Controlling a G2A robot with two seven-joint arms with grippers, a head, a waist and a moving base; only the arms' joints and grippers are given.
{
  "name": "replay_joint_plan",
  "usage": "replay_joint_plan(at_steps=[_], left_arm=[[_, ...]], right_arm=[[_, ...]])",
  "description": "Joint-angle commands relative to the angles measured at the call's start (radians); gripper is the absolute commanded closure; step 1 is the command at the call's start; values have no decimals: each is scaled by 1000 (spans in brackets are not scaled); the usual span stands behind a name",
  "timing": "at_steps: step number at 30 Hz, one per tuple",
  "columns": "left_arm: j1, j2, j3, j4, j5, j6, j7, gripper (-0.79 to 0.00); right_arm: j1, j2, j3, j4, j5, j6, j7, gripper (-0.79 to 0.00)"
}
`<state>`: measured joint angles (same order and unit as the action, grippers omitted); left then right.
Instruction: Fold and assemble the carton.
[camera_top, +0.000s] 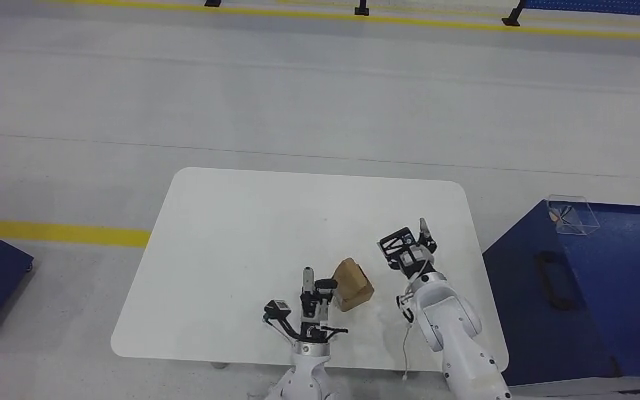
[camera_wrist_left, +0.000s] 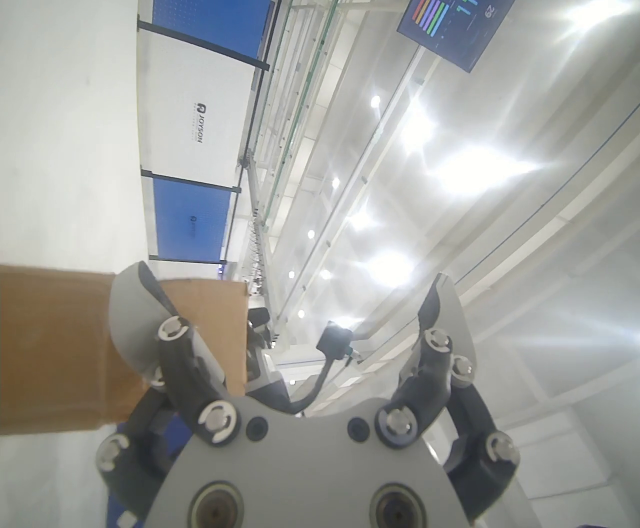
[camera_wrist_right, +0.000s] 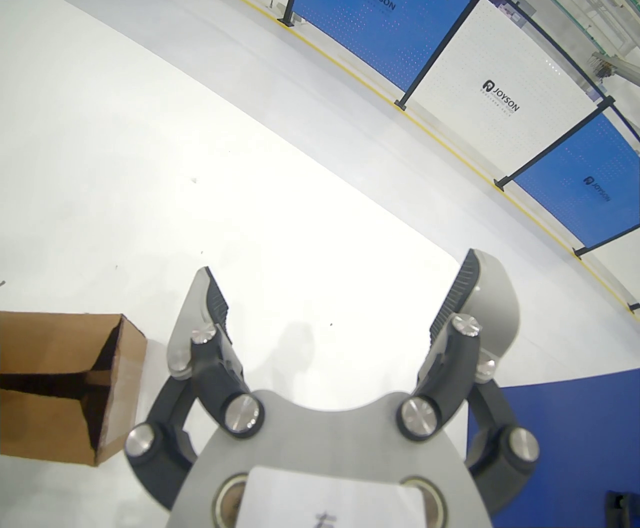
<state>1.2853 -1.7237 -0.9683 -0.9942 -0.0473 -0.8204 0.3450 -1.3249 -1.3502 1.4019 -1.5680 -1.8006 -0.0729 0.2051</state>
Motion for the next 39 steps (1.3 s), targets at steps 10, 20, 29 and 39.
replay_joint_plan(at_steps=[10,20,29,39], left_arm=[[122,50,-114,-302,148,502,-86,-785],[123,69,-135,-317,180,612,-256,-785],[110,84,-114,-385,320,883,-380,-770],[67,81,-84,-338,344,942,-376,-585]], right_arm=[[20,13,88,-43,172,-199,143,-785],[6,18,86,-54,164,-215,128,-785],[-12,26,73,-76,152,-261,114,-785],[-14,34,68,-65,163,-290,97,-785]])
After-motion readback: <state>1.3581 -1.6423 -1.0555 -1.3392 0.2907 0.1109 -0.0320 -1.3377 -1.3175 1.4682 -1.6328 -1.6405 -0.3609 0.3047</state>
